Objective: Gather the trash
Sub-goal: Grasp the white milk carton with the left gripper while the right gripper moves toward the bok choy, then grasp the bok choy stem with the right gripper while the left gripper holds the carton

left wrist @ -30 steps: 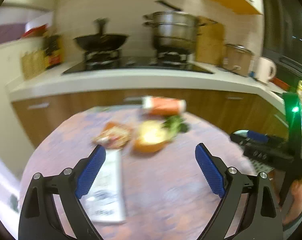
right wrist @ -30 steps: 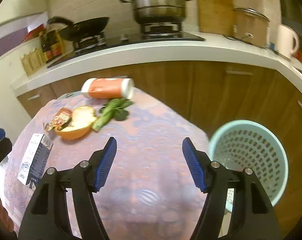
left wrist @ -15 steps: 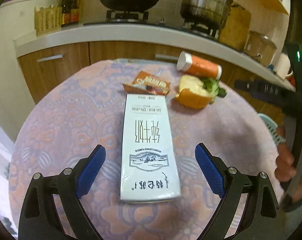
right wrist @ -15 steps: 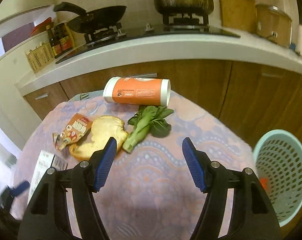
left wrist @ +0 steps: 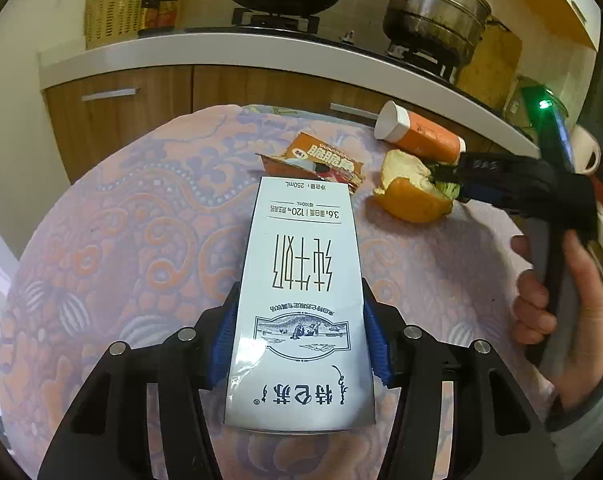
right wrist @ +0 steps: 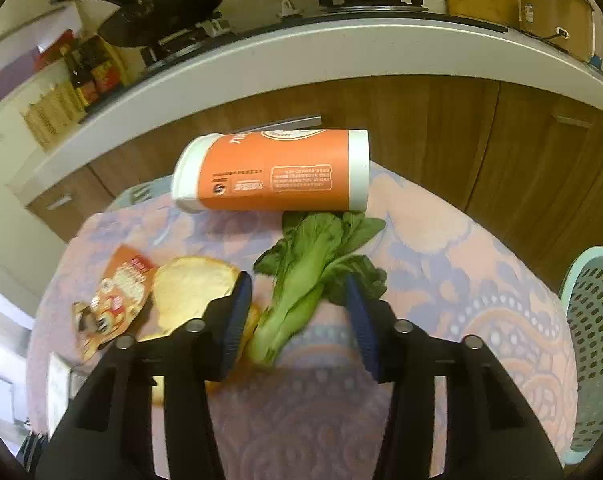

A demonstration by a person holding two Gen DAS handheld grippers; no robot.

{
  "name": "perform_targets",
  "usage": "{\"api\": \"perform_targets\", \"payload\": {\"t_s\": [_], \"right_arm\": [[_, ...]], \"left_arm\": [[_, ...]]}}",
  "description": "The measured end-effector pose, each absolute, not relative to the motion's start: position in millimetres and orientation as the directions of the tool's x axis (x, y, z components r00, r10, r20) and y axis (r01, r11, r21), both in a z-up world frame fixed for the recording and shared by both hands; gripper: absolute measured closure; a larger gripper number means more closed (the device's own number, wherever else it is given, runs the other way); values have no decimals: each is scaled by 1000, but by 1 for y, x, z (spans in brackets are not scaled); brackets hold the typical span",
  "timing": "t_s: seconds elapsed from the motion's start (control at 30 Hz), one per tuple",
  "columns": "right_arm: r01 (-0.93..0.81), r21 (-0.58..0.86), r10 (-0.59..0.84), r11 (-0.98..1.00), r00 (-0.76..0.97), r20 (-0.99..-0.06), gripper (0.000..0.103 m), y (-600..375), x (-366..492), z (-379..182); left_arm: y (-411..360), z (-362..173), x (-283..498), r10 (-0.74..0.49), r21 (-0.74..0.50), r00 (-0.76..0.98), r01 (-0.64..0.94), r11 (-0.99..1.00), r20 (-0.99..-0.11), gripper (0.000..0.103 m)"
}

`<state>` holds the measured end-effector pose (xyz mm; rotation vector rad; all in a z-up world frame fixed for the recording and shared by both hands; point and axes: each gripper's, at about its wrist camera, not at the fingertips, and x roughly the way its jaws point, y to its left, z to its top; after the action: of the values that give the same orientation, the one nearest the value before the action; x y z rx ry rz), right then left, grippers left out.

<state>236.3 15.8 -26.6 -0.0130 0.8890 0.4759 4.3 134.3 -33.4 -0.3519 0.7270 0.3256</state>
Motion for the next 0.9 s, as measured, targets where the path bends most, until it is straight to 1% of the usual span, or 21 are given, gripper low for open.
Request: {"api": "perform_targets", "payload": {"t_s": [0.03, 0.1, 0.13, 0.17, 0.23, 0.27, 0.37, 0.6, 0.77, 0.9], "right_arm": [[-399, 172, 382, 901, 537, -753, 66, 18, 239, -29], [-395, 168, 374, 903, 533, -759, 66, 22, 244, -33], [-392, 144, 356, 909, 546, -759, 66, 25, 244, -35], [-394, 123, 342, 911, 553, -760, 68, 28, 243, -35], [-391, 74, 306, 917, 573, -761, 75, 30, 241, -35], [-398, 83, 317, 914, 570, -758, 78, 29, 240, -34], [-412, 100, 342, 906, 571, -747, 82, 23, 234, -31], [-468, 117, 402, 876, 575, -713, 83, -10, 195, -13], [-486, 117, 429, 866, 602, -674, 83, -42, 165, 3], [-482, 132, 443, 866, 618, -650, 83, -75, 149, 12]], "left_arm": [[136, -33, 3, 167, -205, 706, -410, 889, -689, 51], [136, -34, 4, 163, -210, 705, -411, 887, -690, 51], [135, -34, 4, 164, -208, 705, -410, 888, -690, 51], [135, -34, 4, 167, -205, 706, -410, 889, -688, 51], [133, -33, 5, 178, -196, 707, -413, 889, -685, 51], [133, -33, 4, 180, -194, 708, -414, 889, -683, 51], [133, -32, 1, 184, -197, 718, -412, 890, -671, 52], [124, -24, -6, 176, -194, 743, -383, 903, -646, 52], [107, -9, -14, 132, -224, 775, -334, 916, -618, 52], [81, 10, -11, 95, -217, 800, -272, 937, -593, 52]]}}
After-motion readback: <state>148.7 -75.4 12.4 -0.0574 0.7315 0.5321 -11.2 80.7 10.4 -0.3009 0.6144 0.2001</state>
